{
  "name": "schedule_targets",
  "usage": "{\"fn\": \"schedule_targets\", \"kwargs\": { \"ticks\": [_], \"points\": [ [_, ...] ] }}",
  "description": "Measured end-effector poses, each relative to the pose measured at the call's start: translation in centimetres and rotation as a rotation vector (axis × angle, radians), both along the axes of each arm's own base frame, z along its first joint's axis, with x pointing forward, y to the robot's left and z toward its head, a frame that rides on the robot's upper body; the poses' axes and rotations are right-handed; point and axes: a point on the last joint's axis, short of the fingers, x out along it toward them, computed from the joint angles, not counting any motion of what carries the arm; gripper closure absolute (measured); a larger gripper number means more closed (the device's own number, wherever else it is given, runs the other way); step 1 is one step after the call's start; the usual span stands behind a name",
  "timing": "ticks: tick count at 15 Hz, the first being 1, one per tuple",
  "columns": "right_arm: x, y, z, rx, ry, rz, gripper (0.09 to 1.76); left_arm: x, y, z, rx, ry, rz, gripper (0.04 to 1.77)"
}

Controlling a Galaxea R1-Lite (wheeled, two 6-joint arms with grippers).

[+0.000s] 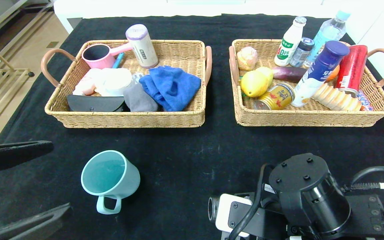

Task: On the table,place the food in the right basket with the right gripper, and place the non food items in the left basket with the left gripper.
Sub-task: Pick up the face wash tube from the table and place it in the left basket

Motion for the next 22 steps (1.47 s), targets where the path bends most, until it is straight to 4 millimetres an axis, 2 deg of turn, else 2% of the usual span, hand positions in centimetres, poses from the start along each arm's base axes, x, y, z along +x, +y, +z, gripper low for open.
{"fn": "schedule_targets", "kwargs": {
  "ticks": [3, 6, 12, 17, 20, 22],
  "points": [
    [-0.4, -0.1, 0.2, 0.005, -0.002, 0.009, 1.09, 0.0, 0.0, 0.0, 0.0, 0.0, 0.0, 0.09],
    [-0.6, -0.5, 1.5, 0.055, -0.019, 0.006, 1.1, -0.1, 0.1, 0.3, -0.007, -0.012, -0.002, 0.09],
    [0.0, -0.5, 7.0, 0.397, 0.033, -0.154, 1.12, -0.3, 0.1, 0.4, -0.013, -0.016, -0.012, 0.09],
    [1.5, 1.4, 11.3, 0.606, -0.004, -0.257, 1.12, -0.1, 0.0, 0.3, -0.01, -0.003, -0.012, 0.09],
    [2.7, 3.4, 12.8, 0.678, -0.04, -0.311, 1.12, 0.1, -0.1, 0.2, -0.007, 0.006, -0.012, 0.09],
    [3.6, 4.8, 13.9, 0.785, -0.099, -0.308, 1.13, 0.1, -0.1, 0.1, -0.005, 0.008, -0.012, 0.09]
  ]
}}
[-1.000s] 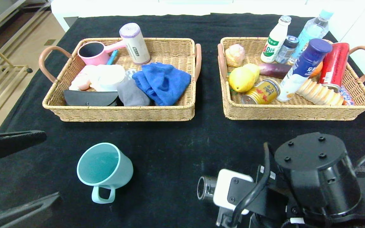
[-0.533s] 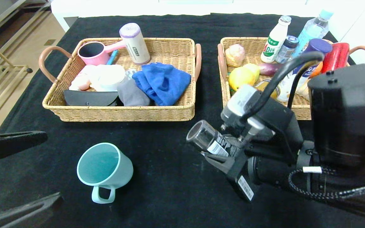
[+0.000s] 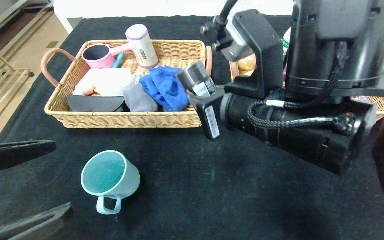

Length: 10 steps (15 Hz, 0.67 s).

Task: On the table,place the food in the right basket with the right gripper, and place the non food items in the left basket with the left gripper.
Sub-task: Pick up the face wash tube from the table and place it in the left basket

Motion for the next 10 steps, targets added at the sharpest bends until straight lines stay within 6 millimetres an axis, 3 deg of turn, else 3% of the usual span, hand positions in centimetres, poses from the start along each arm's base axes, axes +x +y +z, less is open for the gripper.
{"fn": "schedule_targets", "kwargs": {
  "ticks": [4, 10],
  "points": [
    [2.1, 2.9, 0.6, 0.115, -0.17, -0.061, 1.13, 0.0, 0.0, 0.0, 0.0, -0.001, 0.001, 0.09],
    [4.0, 5.4, -1.0, 0.084, -0.196, -0.115, 1.14, 0.0, 0.0, 0.1, -0.001, -0.003, 0.003, 0.09]
  ]
}}
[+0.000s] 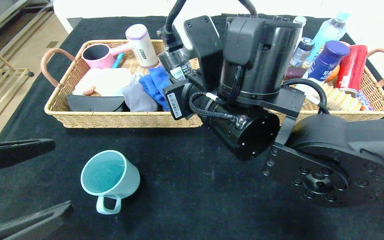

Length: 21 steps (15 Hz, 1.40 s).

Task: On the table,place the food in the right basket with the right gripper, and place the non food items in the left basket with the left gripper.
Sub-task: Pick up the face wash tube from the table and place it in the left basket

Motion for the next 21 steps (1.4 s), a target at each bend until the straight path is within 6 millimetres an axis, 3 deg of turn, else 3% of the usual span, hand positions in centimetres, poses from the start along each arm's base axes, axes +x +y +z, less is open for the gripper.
{"fn": "schedule_targets", "kwargs": {
  "ticks": [13, 21],
  "points": [
    [2.3, 1.9, -0.9, 0.022, -0.147, 0.019, 1.15, 0.2, -0.1, -0.2, 0.008, 0.008, 0.003, 0.09],
    [3.6, 1.5, -1.6, 0.014, -0.14, -0.006, 1.15, 0.4, -0.3, -0.4, 0.015, 0.014, 0.003, 0.09]
  ]
}}
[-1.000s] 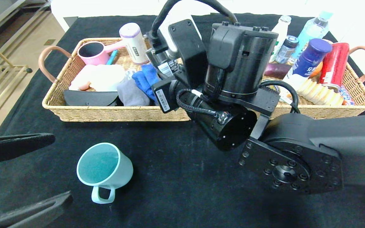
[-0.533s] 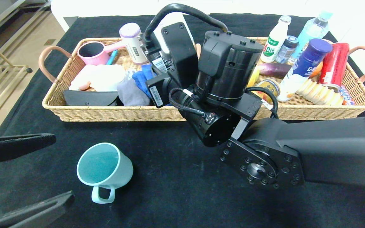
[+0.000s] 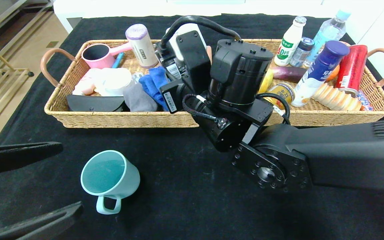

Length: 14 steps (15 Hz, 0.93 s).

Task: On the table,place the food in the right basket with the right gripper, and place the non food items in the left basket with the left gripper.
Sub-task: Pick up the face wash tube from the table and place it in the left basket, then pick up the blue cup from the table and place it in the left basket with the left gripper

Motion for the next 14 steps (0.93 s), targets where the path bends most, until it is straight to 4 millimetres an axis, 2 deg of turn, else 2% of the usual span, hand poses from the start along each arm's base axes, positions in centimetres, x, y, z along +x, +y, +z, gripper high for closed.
{"fn": "schedule_targets", "kwargs": {
  "ticks": [6, 10, 14],
  "points": [
    [0.4, -0.09, -0.35, -0.006, 0.006, -0.001, 1.16, 0.18, -0.09, -0.14, 0.005, 0.008, 0.002, 0.09],
    [0.47, -0.11, -0.54, -0.011, 0.011, -0.001, 0.76, 0.28, -0.13, -0.23, 0.006, 0.011, 0.004, 0.09],
    [0.37, -0.1, -0.53, -0.011, 0.011, -0.001, 0.51, 0.28, -0.13, -0.26, 0.009, 0.01, 0.004, 0.09]
  ]
}}
